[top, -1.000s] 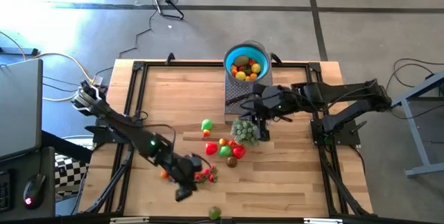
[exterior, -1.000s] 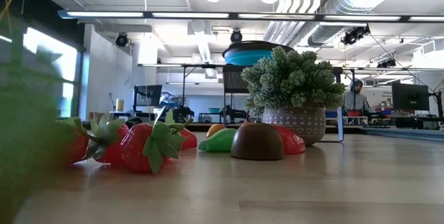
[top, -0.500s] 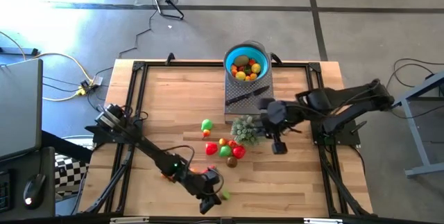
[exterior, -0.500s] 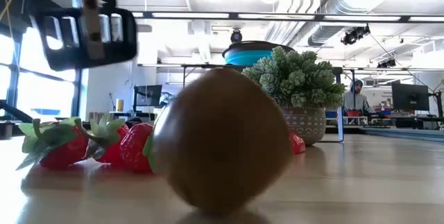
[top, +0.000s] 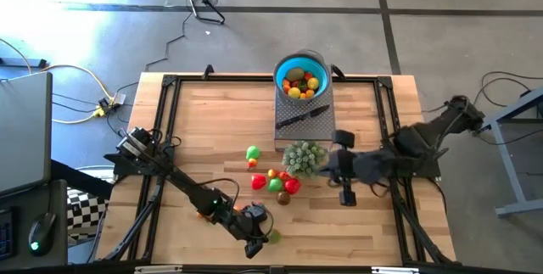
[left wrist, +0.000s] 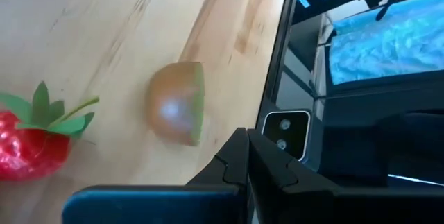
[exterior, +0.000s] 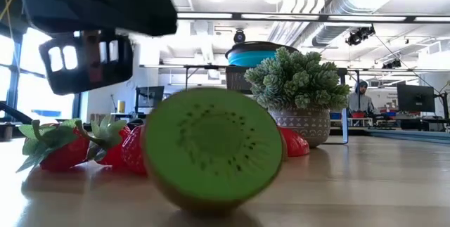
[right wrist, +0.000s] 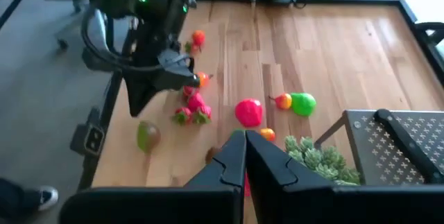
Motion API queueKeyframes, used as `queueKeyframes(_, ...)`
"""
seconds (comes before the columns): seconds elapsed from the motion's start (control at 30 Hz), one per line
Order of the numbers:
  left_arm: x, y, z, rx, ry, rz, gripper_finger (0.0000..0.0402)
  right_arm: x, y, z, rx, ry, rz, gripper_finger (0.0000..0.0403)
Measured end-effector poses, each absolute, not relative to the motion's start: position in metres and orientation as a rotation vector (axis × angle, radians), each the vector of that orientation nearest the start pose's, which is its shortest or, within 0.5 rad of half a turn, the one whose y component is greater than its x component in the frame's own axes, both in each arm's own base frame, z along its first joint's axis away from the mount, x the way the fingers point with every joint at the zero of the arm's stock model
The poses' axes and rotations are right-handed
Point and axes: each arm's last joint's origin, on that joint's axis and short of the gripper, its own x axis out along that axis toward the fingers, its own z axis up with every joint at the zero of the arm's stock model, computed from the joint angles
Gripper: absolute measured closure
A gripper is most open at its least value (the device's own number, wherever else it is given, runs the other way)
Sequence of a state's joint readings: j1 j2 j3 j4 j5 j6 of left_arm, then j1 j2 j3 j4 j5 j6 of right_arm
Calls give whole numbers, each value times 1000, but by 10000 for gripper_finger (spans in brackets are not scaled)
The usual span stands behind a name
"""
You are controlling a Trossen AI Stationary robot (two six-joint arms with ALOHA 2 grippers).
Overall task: Pick & Place Fruit
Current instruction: Put the brown kiwi into the blue strainer bowl
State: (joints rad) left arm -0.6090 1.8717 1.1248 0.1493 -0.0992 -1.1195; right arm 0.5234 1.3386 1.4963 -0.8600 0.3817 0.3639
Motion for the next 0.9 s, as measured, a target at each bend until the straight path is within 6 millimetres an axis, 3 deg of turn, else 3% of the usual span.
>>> queueKeyframes(0.27, 326, -224, 174, -812, 816, -94, 401, 216, 154, 398, 88, 550, -69, 399)
queueKeyframes(0.53, 326, -223, 175, -779, 780, -67, 401, 200, 173, 398, 94, 465, -147, 399)
queueKeyframes(0.9, 330, -243, 217, -708, 724, 79, 401, 179, 197, 379, 126, 462, -114, 399)
